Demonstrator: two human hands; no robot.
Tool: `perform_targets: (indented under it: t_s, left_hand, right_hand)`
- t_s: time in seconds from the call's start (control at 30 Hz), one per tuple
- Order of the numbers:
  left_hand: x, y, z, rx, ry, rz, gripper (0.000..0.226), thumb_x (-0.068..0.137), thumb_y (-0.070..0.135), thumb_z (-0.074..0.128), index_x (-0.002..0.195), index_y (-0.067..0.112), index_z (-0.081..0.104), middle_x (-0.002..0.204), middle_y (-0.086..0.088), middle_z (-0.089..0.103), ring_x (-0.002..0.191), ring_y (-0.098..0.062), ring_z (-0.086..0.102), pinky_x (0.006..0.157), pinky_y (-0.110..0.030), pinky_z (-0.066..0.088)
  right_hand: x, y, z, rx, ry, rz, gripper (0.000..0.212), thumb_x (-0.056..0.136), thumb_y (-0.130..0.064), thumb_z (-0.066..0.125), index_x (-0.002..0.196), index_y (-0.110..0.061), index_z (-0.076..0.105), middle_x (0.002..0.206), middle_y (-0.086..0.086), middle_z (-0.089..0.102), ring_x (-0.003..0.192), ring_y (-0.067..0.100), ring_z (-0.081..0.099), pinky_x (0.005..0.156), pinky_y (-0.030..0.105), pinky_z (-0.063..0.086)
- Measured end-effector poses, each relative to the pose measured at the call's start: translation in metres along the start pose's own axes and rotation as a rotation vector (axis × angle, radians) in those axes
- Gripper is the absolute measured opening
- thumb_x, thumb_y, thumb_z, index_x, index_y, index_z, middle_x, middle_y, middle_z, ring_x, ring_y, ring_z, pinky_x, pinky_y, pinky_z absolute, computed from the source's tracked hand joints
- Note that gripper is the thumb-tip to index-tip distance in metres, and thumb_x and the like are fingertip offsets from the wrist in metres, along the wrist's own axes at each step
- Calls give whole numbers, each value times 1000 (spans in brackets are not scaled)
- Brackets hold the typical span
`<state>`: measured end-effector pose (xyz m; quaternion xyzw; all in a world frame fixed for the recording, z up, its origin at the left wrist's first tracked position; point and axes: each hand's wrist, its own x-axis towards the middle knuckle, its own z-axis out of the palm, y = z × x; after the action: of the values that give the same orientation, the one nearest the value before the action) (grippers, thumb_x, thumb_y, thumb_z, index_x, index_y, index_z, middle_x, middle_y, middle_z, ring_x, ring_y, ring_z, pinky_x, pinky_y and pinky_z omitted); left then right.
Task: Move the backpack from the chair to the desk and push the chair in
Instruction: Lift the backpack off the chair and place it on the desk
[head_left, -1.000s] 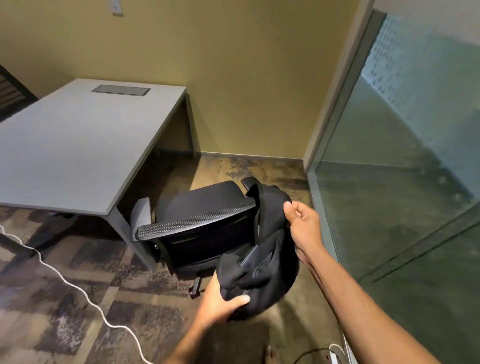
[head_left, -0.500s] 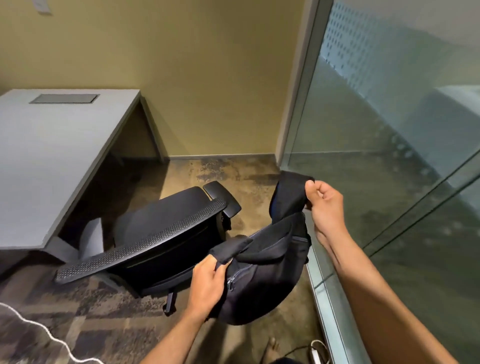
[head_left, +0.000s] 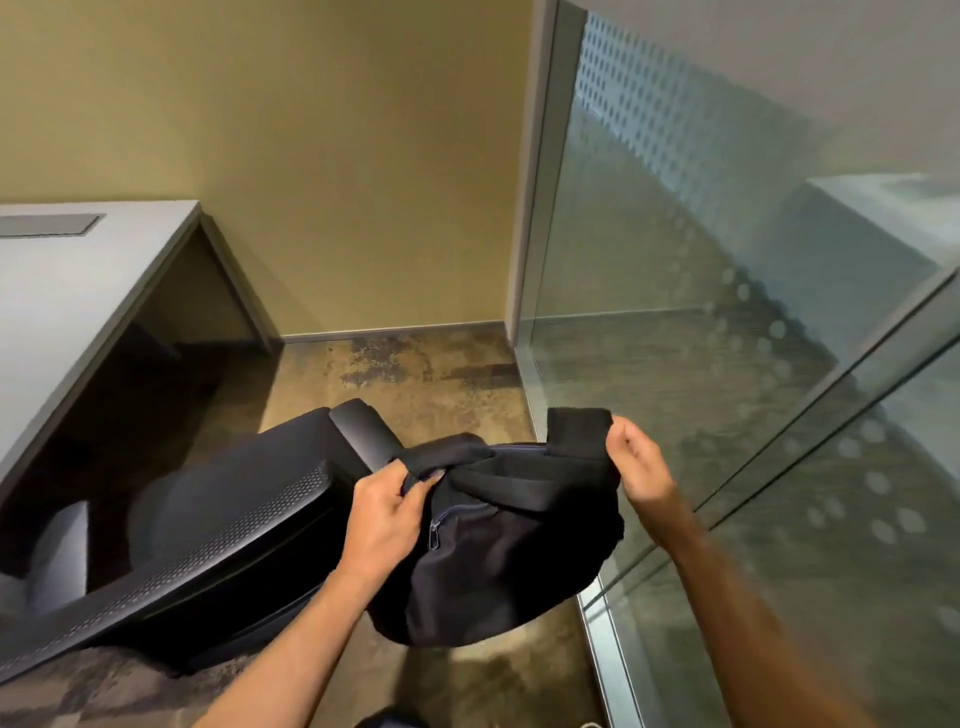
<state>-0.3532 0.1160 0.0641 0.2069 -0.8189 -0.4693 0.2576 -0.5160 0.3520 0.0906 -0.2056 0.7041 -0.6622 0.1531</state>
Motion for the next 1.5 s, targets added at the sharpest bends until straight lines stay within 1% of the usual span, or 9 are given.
perform_targets:
  t_s: [0.1,0.23,0.3,0.53,0.8,0.97,1.13,1.23,1.5]
  left_hand:
    - [30,17,8,-77,29,2,17,90,15,68,85,-1,70,79,-12,73,76,-15,66,71,-46,57]
    - [70,33,19,-166,5,49,23,89,16,68,87,39,68,79,25,72,75,11,63,65,-15,50]
    - [91,34,27,-192,-16,37,25,89,18,68,88,43,70,82,23,73,77,9,65,66,-12,50]
    - [172,9,45,-222,48,-16,9,82,52,66,88,50,71,86,17,75,79,-1,69,68,-25,56]
    - [265,-5,57,-197,221,-18,40,85,21,74,76,30,37,65,7,37,52,3,41,51,-10,35]
    - [318,-16,53,-268,226,-66,40,83,23,76,82,34,38,75,3,42,66,-11,43,61,-25,37]
    - [367,-27,46,-352,310,-56,42,83,14,76,84,37,41,85,-6,55,72,0,62,58,-14,50]
    - [396,-37,41,-309,343,-119,41,82,22,78,89,38,42,97,-19,61,84,-22,66,62,-25,54]
    - [475,-67,31,-273,417,-104,28,83,17,77,98,33,60,90,-6,68,70,-1,66,59,-14,51]
  right_hand:
    - [2,16,-16,-29,-158,24,40,84,-30,62,118,-8,57,104,0,66,96,0,63,85,14,47]
    - [32,20,-26,-74,-33,-41,31,80,-23,72,109,-18,62,93,-8,70,87,-7,63,78,12,47]
    - [56,16,-27,-120,88,-66,11,88,-19,71,95,-26,65,87,-2,68,76,-4,59,71,14,47]
    - [144,7,-16,-39,154,-47,19,94,-10,61,86,-25,69,74,-13,72,70,0,65,65,16,51]
    - [242,-9,3,-94,201,-51,12,88,-46,62,85,-39,71,85,-8,74,79,8,70,66,20,56]
    - [298,-22,20,-78,187,-140,11,87,-48,61,86,-45,72,85,-14,75,79,5,71,66,16,55]
    - [363,-24,40,-88,150,-126,17,84,-55,62,87,-43,72,87,-12,75,82,8,71,70,21,57]
    - [401,-21,54,-69,123,-127,28,81,-59,62,91,-35,72,88,-11,75,83,7,71,71,21,57]
    - [517,-9,98,-12,16,-111,13,82,-55,64,85,-46,73,86,-14,75,80,5,71,66,16,55]
